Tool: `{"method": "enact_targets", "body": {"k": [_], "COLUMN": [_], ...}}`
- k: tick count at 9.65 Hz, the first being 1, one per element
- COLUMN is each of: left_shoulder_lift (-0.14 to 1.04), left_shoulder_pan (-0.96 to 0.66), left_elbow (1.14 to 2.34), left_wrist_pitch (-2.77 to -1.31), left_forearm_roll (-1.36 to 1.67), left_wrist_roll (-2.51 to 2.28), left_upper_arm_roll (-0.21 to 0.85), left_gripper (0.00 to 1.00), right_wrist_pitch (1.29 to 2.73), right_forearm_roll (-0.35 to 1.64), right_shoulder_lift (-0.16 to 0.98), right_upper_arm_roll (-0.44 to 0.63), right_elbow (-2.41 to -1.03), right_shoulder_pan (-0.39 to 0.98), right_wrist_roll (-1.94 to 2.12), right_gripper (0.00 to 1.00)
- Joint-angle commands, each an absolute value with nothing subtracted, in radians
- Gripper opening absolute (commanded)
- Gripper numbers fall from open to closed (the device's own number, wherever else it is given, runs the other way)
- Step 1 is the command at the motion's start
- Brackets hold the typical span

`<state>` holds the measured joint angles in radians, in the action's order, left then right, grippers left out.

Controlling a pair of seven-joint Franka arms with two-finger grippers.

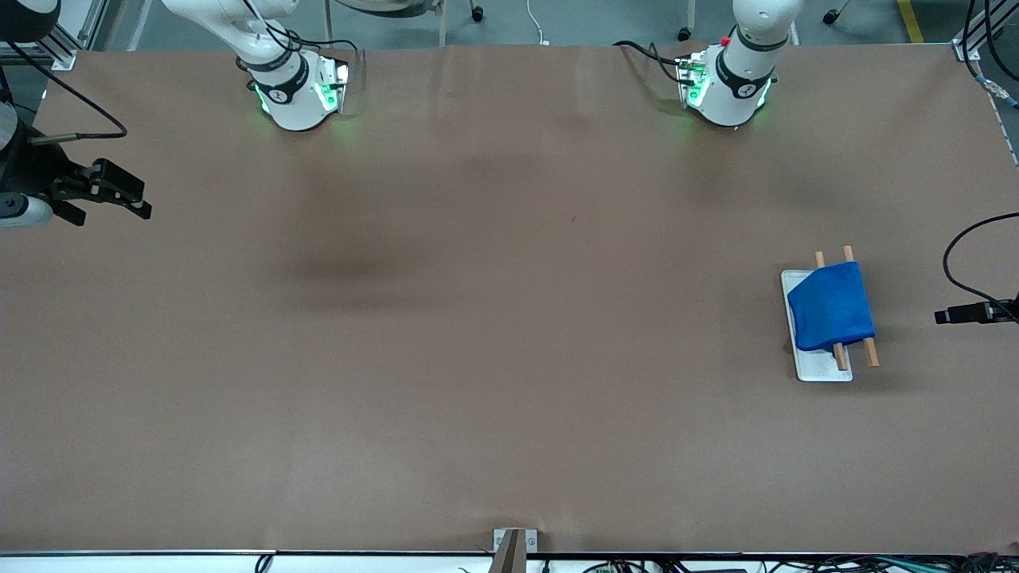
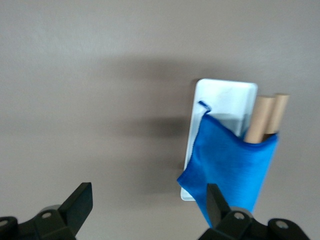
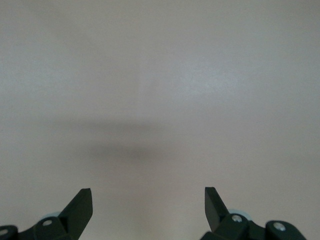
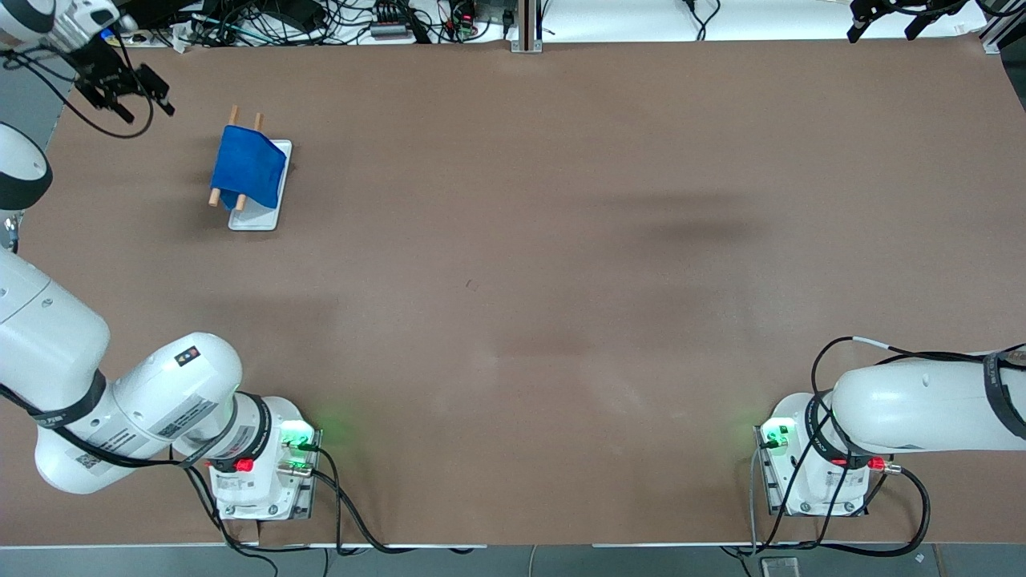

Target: Right arm passes towel to left arm to hang

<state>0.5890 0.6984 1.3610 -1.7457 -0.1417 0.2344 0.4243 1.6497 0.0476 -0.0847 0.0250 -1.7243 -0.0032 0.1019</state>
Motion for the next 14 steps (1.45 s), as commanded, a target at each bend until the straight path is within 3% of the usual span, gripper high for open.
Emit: {"method": "enact_targets", "body": {"k": [1, 6, 10, 12, 14], "left_shoulder_lift": [0.491, 0.31, 0.203, 0.141, 0.114], "left_shoulder_pan": [0.661, 0.657, 0.657, 0.652, 0.55], "left_elbow": [1.384, 1.381, 1.382, 1.391, 1.393], "left_wrist_pitch": [-1.668, -1.525, -1.508, -1.508, -1.506], "left_forearm_roll": [-0.166, -0.158, -0.15, -0.14, -0.135], "left_wrist_roll": [0.157, -0.046, -0.118, -0.141, -0.132], "left_upper_arm_roll": [0.46, 0.635, 0.732, 0.746, 0.672], "left_gripper": [1.0, 1.0, 1.0, 1.0, 1.0], "right_wrist_pitch": [1.651, 1.651, 1.651, 1.651, 1.651], "right_forearm_roll": [0.032, 0.031, 0.031, 0.031, 0.031], "right_shoulder_lift": [-0.095, -0.095, -0.095, -0.095, -0.095], "right_upper_arm_roll": [0.018, 0.018, 0.018, 0.018, 0.018], "right_elbow": [-1.738, -1.738, -1.738, -1.74, -1.74], "right_shoulder_pan": [-0.009, -0.009, -0.009, -0.009, -0.009], "right_wrist_roll": [0.084, 0.084, 0.084, 0.084, 0.084], "right_gripper": [0.99, 0.99, 0.99, 0.99, 0.99]}}
